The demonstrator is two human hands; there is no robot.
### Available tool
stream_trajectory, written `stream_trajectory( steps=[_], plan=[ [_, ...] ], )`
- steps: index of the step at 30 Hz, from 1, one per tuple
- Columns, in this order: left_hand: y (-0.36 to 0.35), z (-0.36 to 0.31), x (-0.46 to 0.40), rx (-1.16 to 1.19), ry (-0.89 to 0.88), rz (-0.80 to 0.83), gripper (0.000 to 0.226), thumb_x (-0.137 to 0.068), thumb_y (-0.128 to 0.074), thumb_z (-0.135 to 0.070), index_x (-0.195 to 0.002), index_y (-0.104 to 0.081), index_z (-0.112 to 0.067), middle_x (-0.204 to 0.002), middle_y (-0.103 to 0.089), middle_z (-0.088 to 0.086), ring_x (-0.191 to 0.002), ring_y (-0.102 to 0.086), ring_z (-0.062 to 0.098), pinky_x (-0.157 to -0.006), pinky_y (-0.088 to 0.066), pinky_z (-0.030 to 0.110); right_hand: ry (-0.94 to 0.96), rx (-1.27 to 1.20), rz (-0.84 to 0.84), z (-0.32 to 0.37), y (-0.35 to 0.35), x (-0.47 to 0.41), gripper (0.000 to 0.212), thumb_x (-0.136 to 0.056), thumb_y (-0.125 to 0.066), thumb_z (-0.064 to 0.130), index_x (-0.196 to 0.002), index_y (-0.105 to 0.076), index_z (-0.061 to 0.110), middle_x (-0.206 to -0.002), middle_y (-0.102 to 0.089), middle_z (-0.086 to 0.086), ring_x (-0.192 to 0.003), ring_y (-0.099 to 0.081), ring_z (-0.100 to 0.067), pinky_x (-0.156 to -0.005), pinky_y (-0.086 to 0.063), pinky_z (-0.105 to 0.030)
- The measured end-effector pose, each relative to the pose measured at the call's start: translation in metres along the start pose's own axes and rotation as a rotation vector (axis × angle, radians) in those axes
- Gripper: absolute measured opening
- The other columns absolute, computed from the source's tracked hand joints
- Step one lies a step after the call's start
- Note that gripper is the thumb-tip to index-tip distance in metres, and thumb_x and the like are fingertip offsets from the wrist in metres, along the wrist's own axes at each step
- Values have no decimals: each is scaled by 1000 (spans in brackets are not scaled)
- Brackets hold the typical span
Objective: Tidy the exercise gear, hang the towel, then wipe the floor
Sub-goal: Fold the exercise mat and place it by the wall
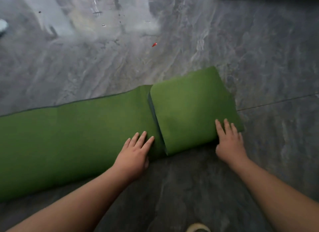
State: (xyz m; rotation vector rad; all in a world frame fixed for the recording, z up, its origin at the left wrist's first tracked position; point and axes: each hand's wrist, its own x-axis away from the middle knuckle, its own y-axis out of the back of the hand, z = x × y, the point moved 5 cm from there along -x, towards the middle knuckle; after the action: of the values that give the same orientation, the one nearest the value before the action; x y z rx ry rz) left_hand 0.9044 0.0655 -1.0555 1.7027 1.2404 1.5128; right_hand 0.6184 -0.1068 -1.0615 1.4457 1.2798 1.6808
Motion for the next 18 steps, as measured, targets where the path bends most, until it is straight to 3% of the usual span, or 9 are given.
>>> stream_trajectory(
  steps=[3,6,8,10,13,15,18],
  plan=[
    [-17,18,12,-5,53,15,78,-96,-44,-44,-155,8,-38,-166,8,2,-152,9,28,-122,-2,52,8,101,-21,36,0,7,95,-79,-50,15,-156,6,8,-164,8,-15,-150,4,-36,-119,-9,-59],
    [-22,27,16,-21,87,9,79,-96,-42,-51,-152,15,-43,-165,13,1,-151,13,28,-120,1,57,401,154,-98,101,0,22,110,-64,-61,21,-157,-2,17,-166,1,-7,-151,-1,-34,-116,-4,-64],
    [-24,31,17,-28,106,-2,81,-96,-42,-53,-151,17,-44,-165,15,1,-151,15,29,-118,5,62,587,214,-41,138,-10,34,112,-64,-60,30,-156,3,27,-165,8,-2,-151,5,-34,-113,2,-70],
    [-28,36,18,-29,120,9,82,-96,-42,-54,-151,17,-43,-165,16,0,-151,16,29,-116,7,63,598,239,91,157,-23,35,105,-75,-53,41,-153,17,36,-159,29,-1,-147,23,-38,-106,13,-73],
    [-34,42,20,-36,123,23,82,-96,-42,-52,-152,17,-40,-165,16,1,-150,18,28,-118,8,61,584,291,197,164,-32,27,99,-82,-45,54,-148,28,37,-152,41,-4,-141,34,-42,-105,13,-76],
    [-36,44,21,-37,118,21,80,-97,-41,-50,-152,17,-40,-165,17,1,-150,20,28,-117,10,60,598,259,173,161,-36,26,98,-85,-42,64,-148,27,37,-155,38,-3,-142,33,-40,-107,12,-75],
    [-38,43,22,-41,96,29,76,-101,-35,-46,-149,24,-39,-163,22,4,-147,26,31,-115,12,64,586,175,57,154,-34,27,101,-82,-48,70,-155,11,32,-165,14,1,-150,15,-34,-112,2,-72]
  ],
)
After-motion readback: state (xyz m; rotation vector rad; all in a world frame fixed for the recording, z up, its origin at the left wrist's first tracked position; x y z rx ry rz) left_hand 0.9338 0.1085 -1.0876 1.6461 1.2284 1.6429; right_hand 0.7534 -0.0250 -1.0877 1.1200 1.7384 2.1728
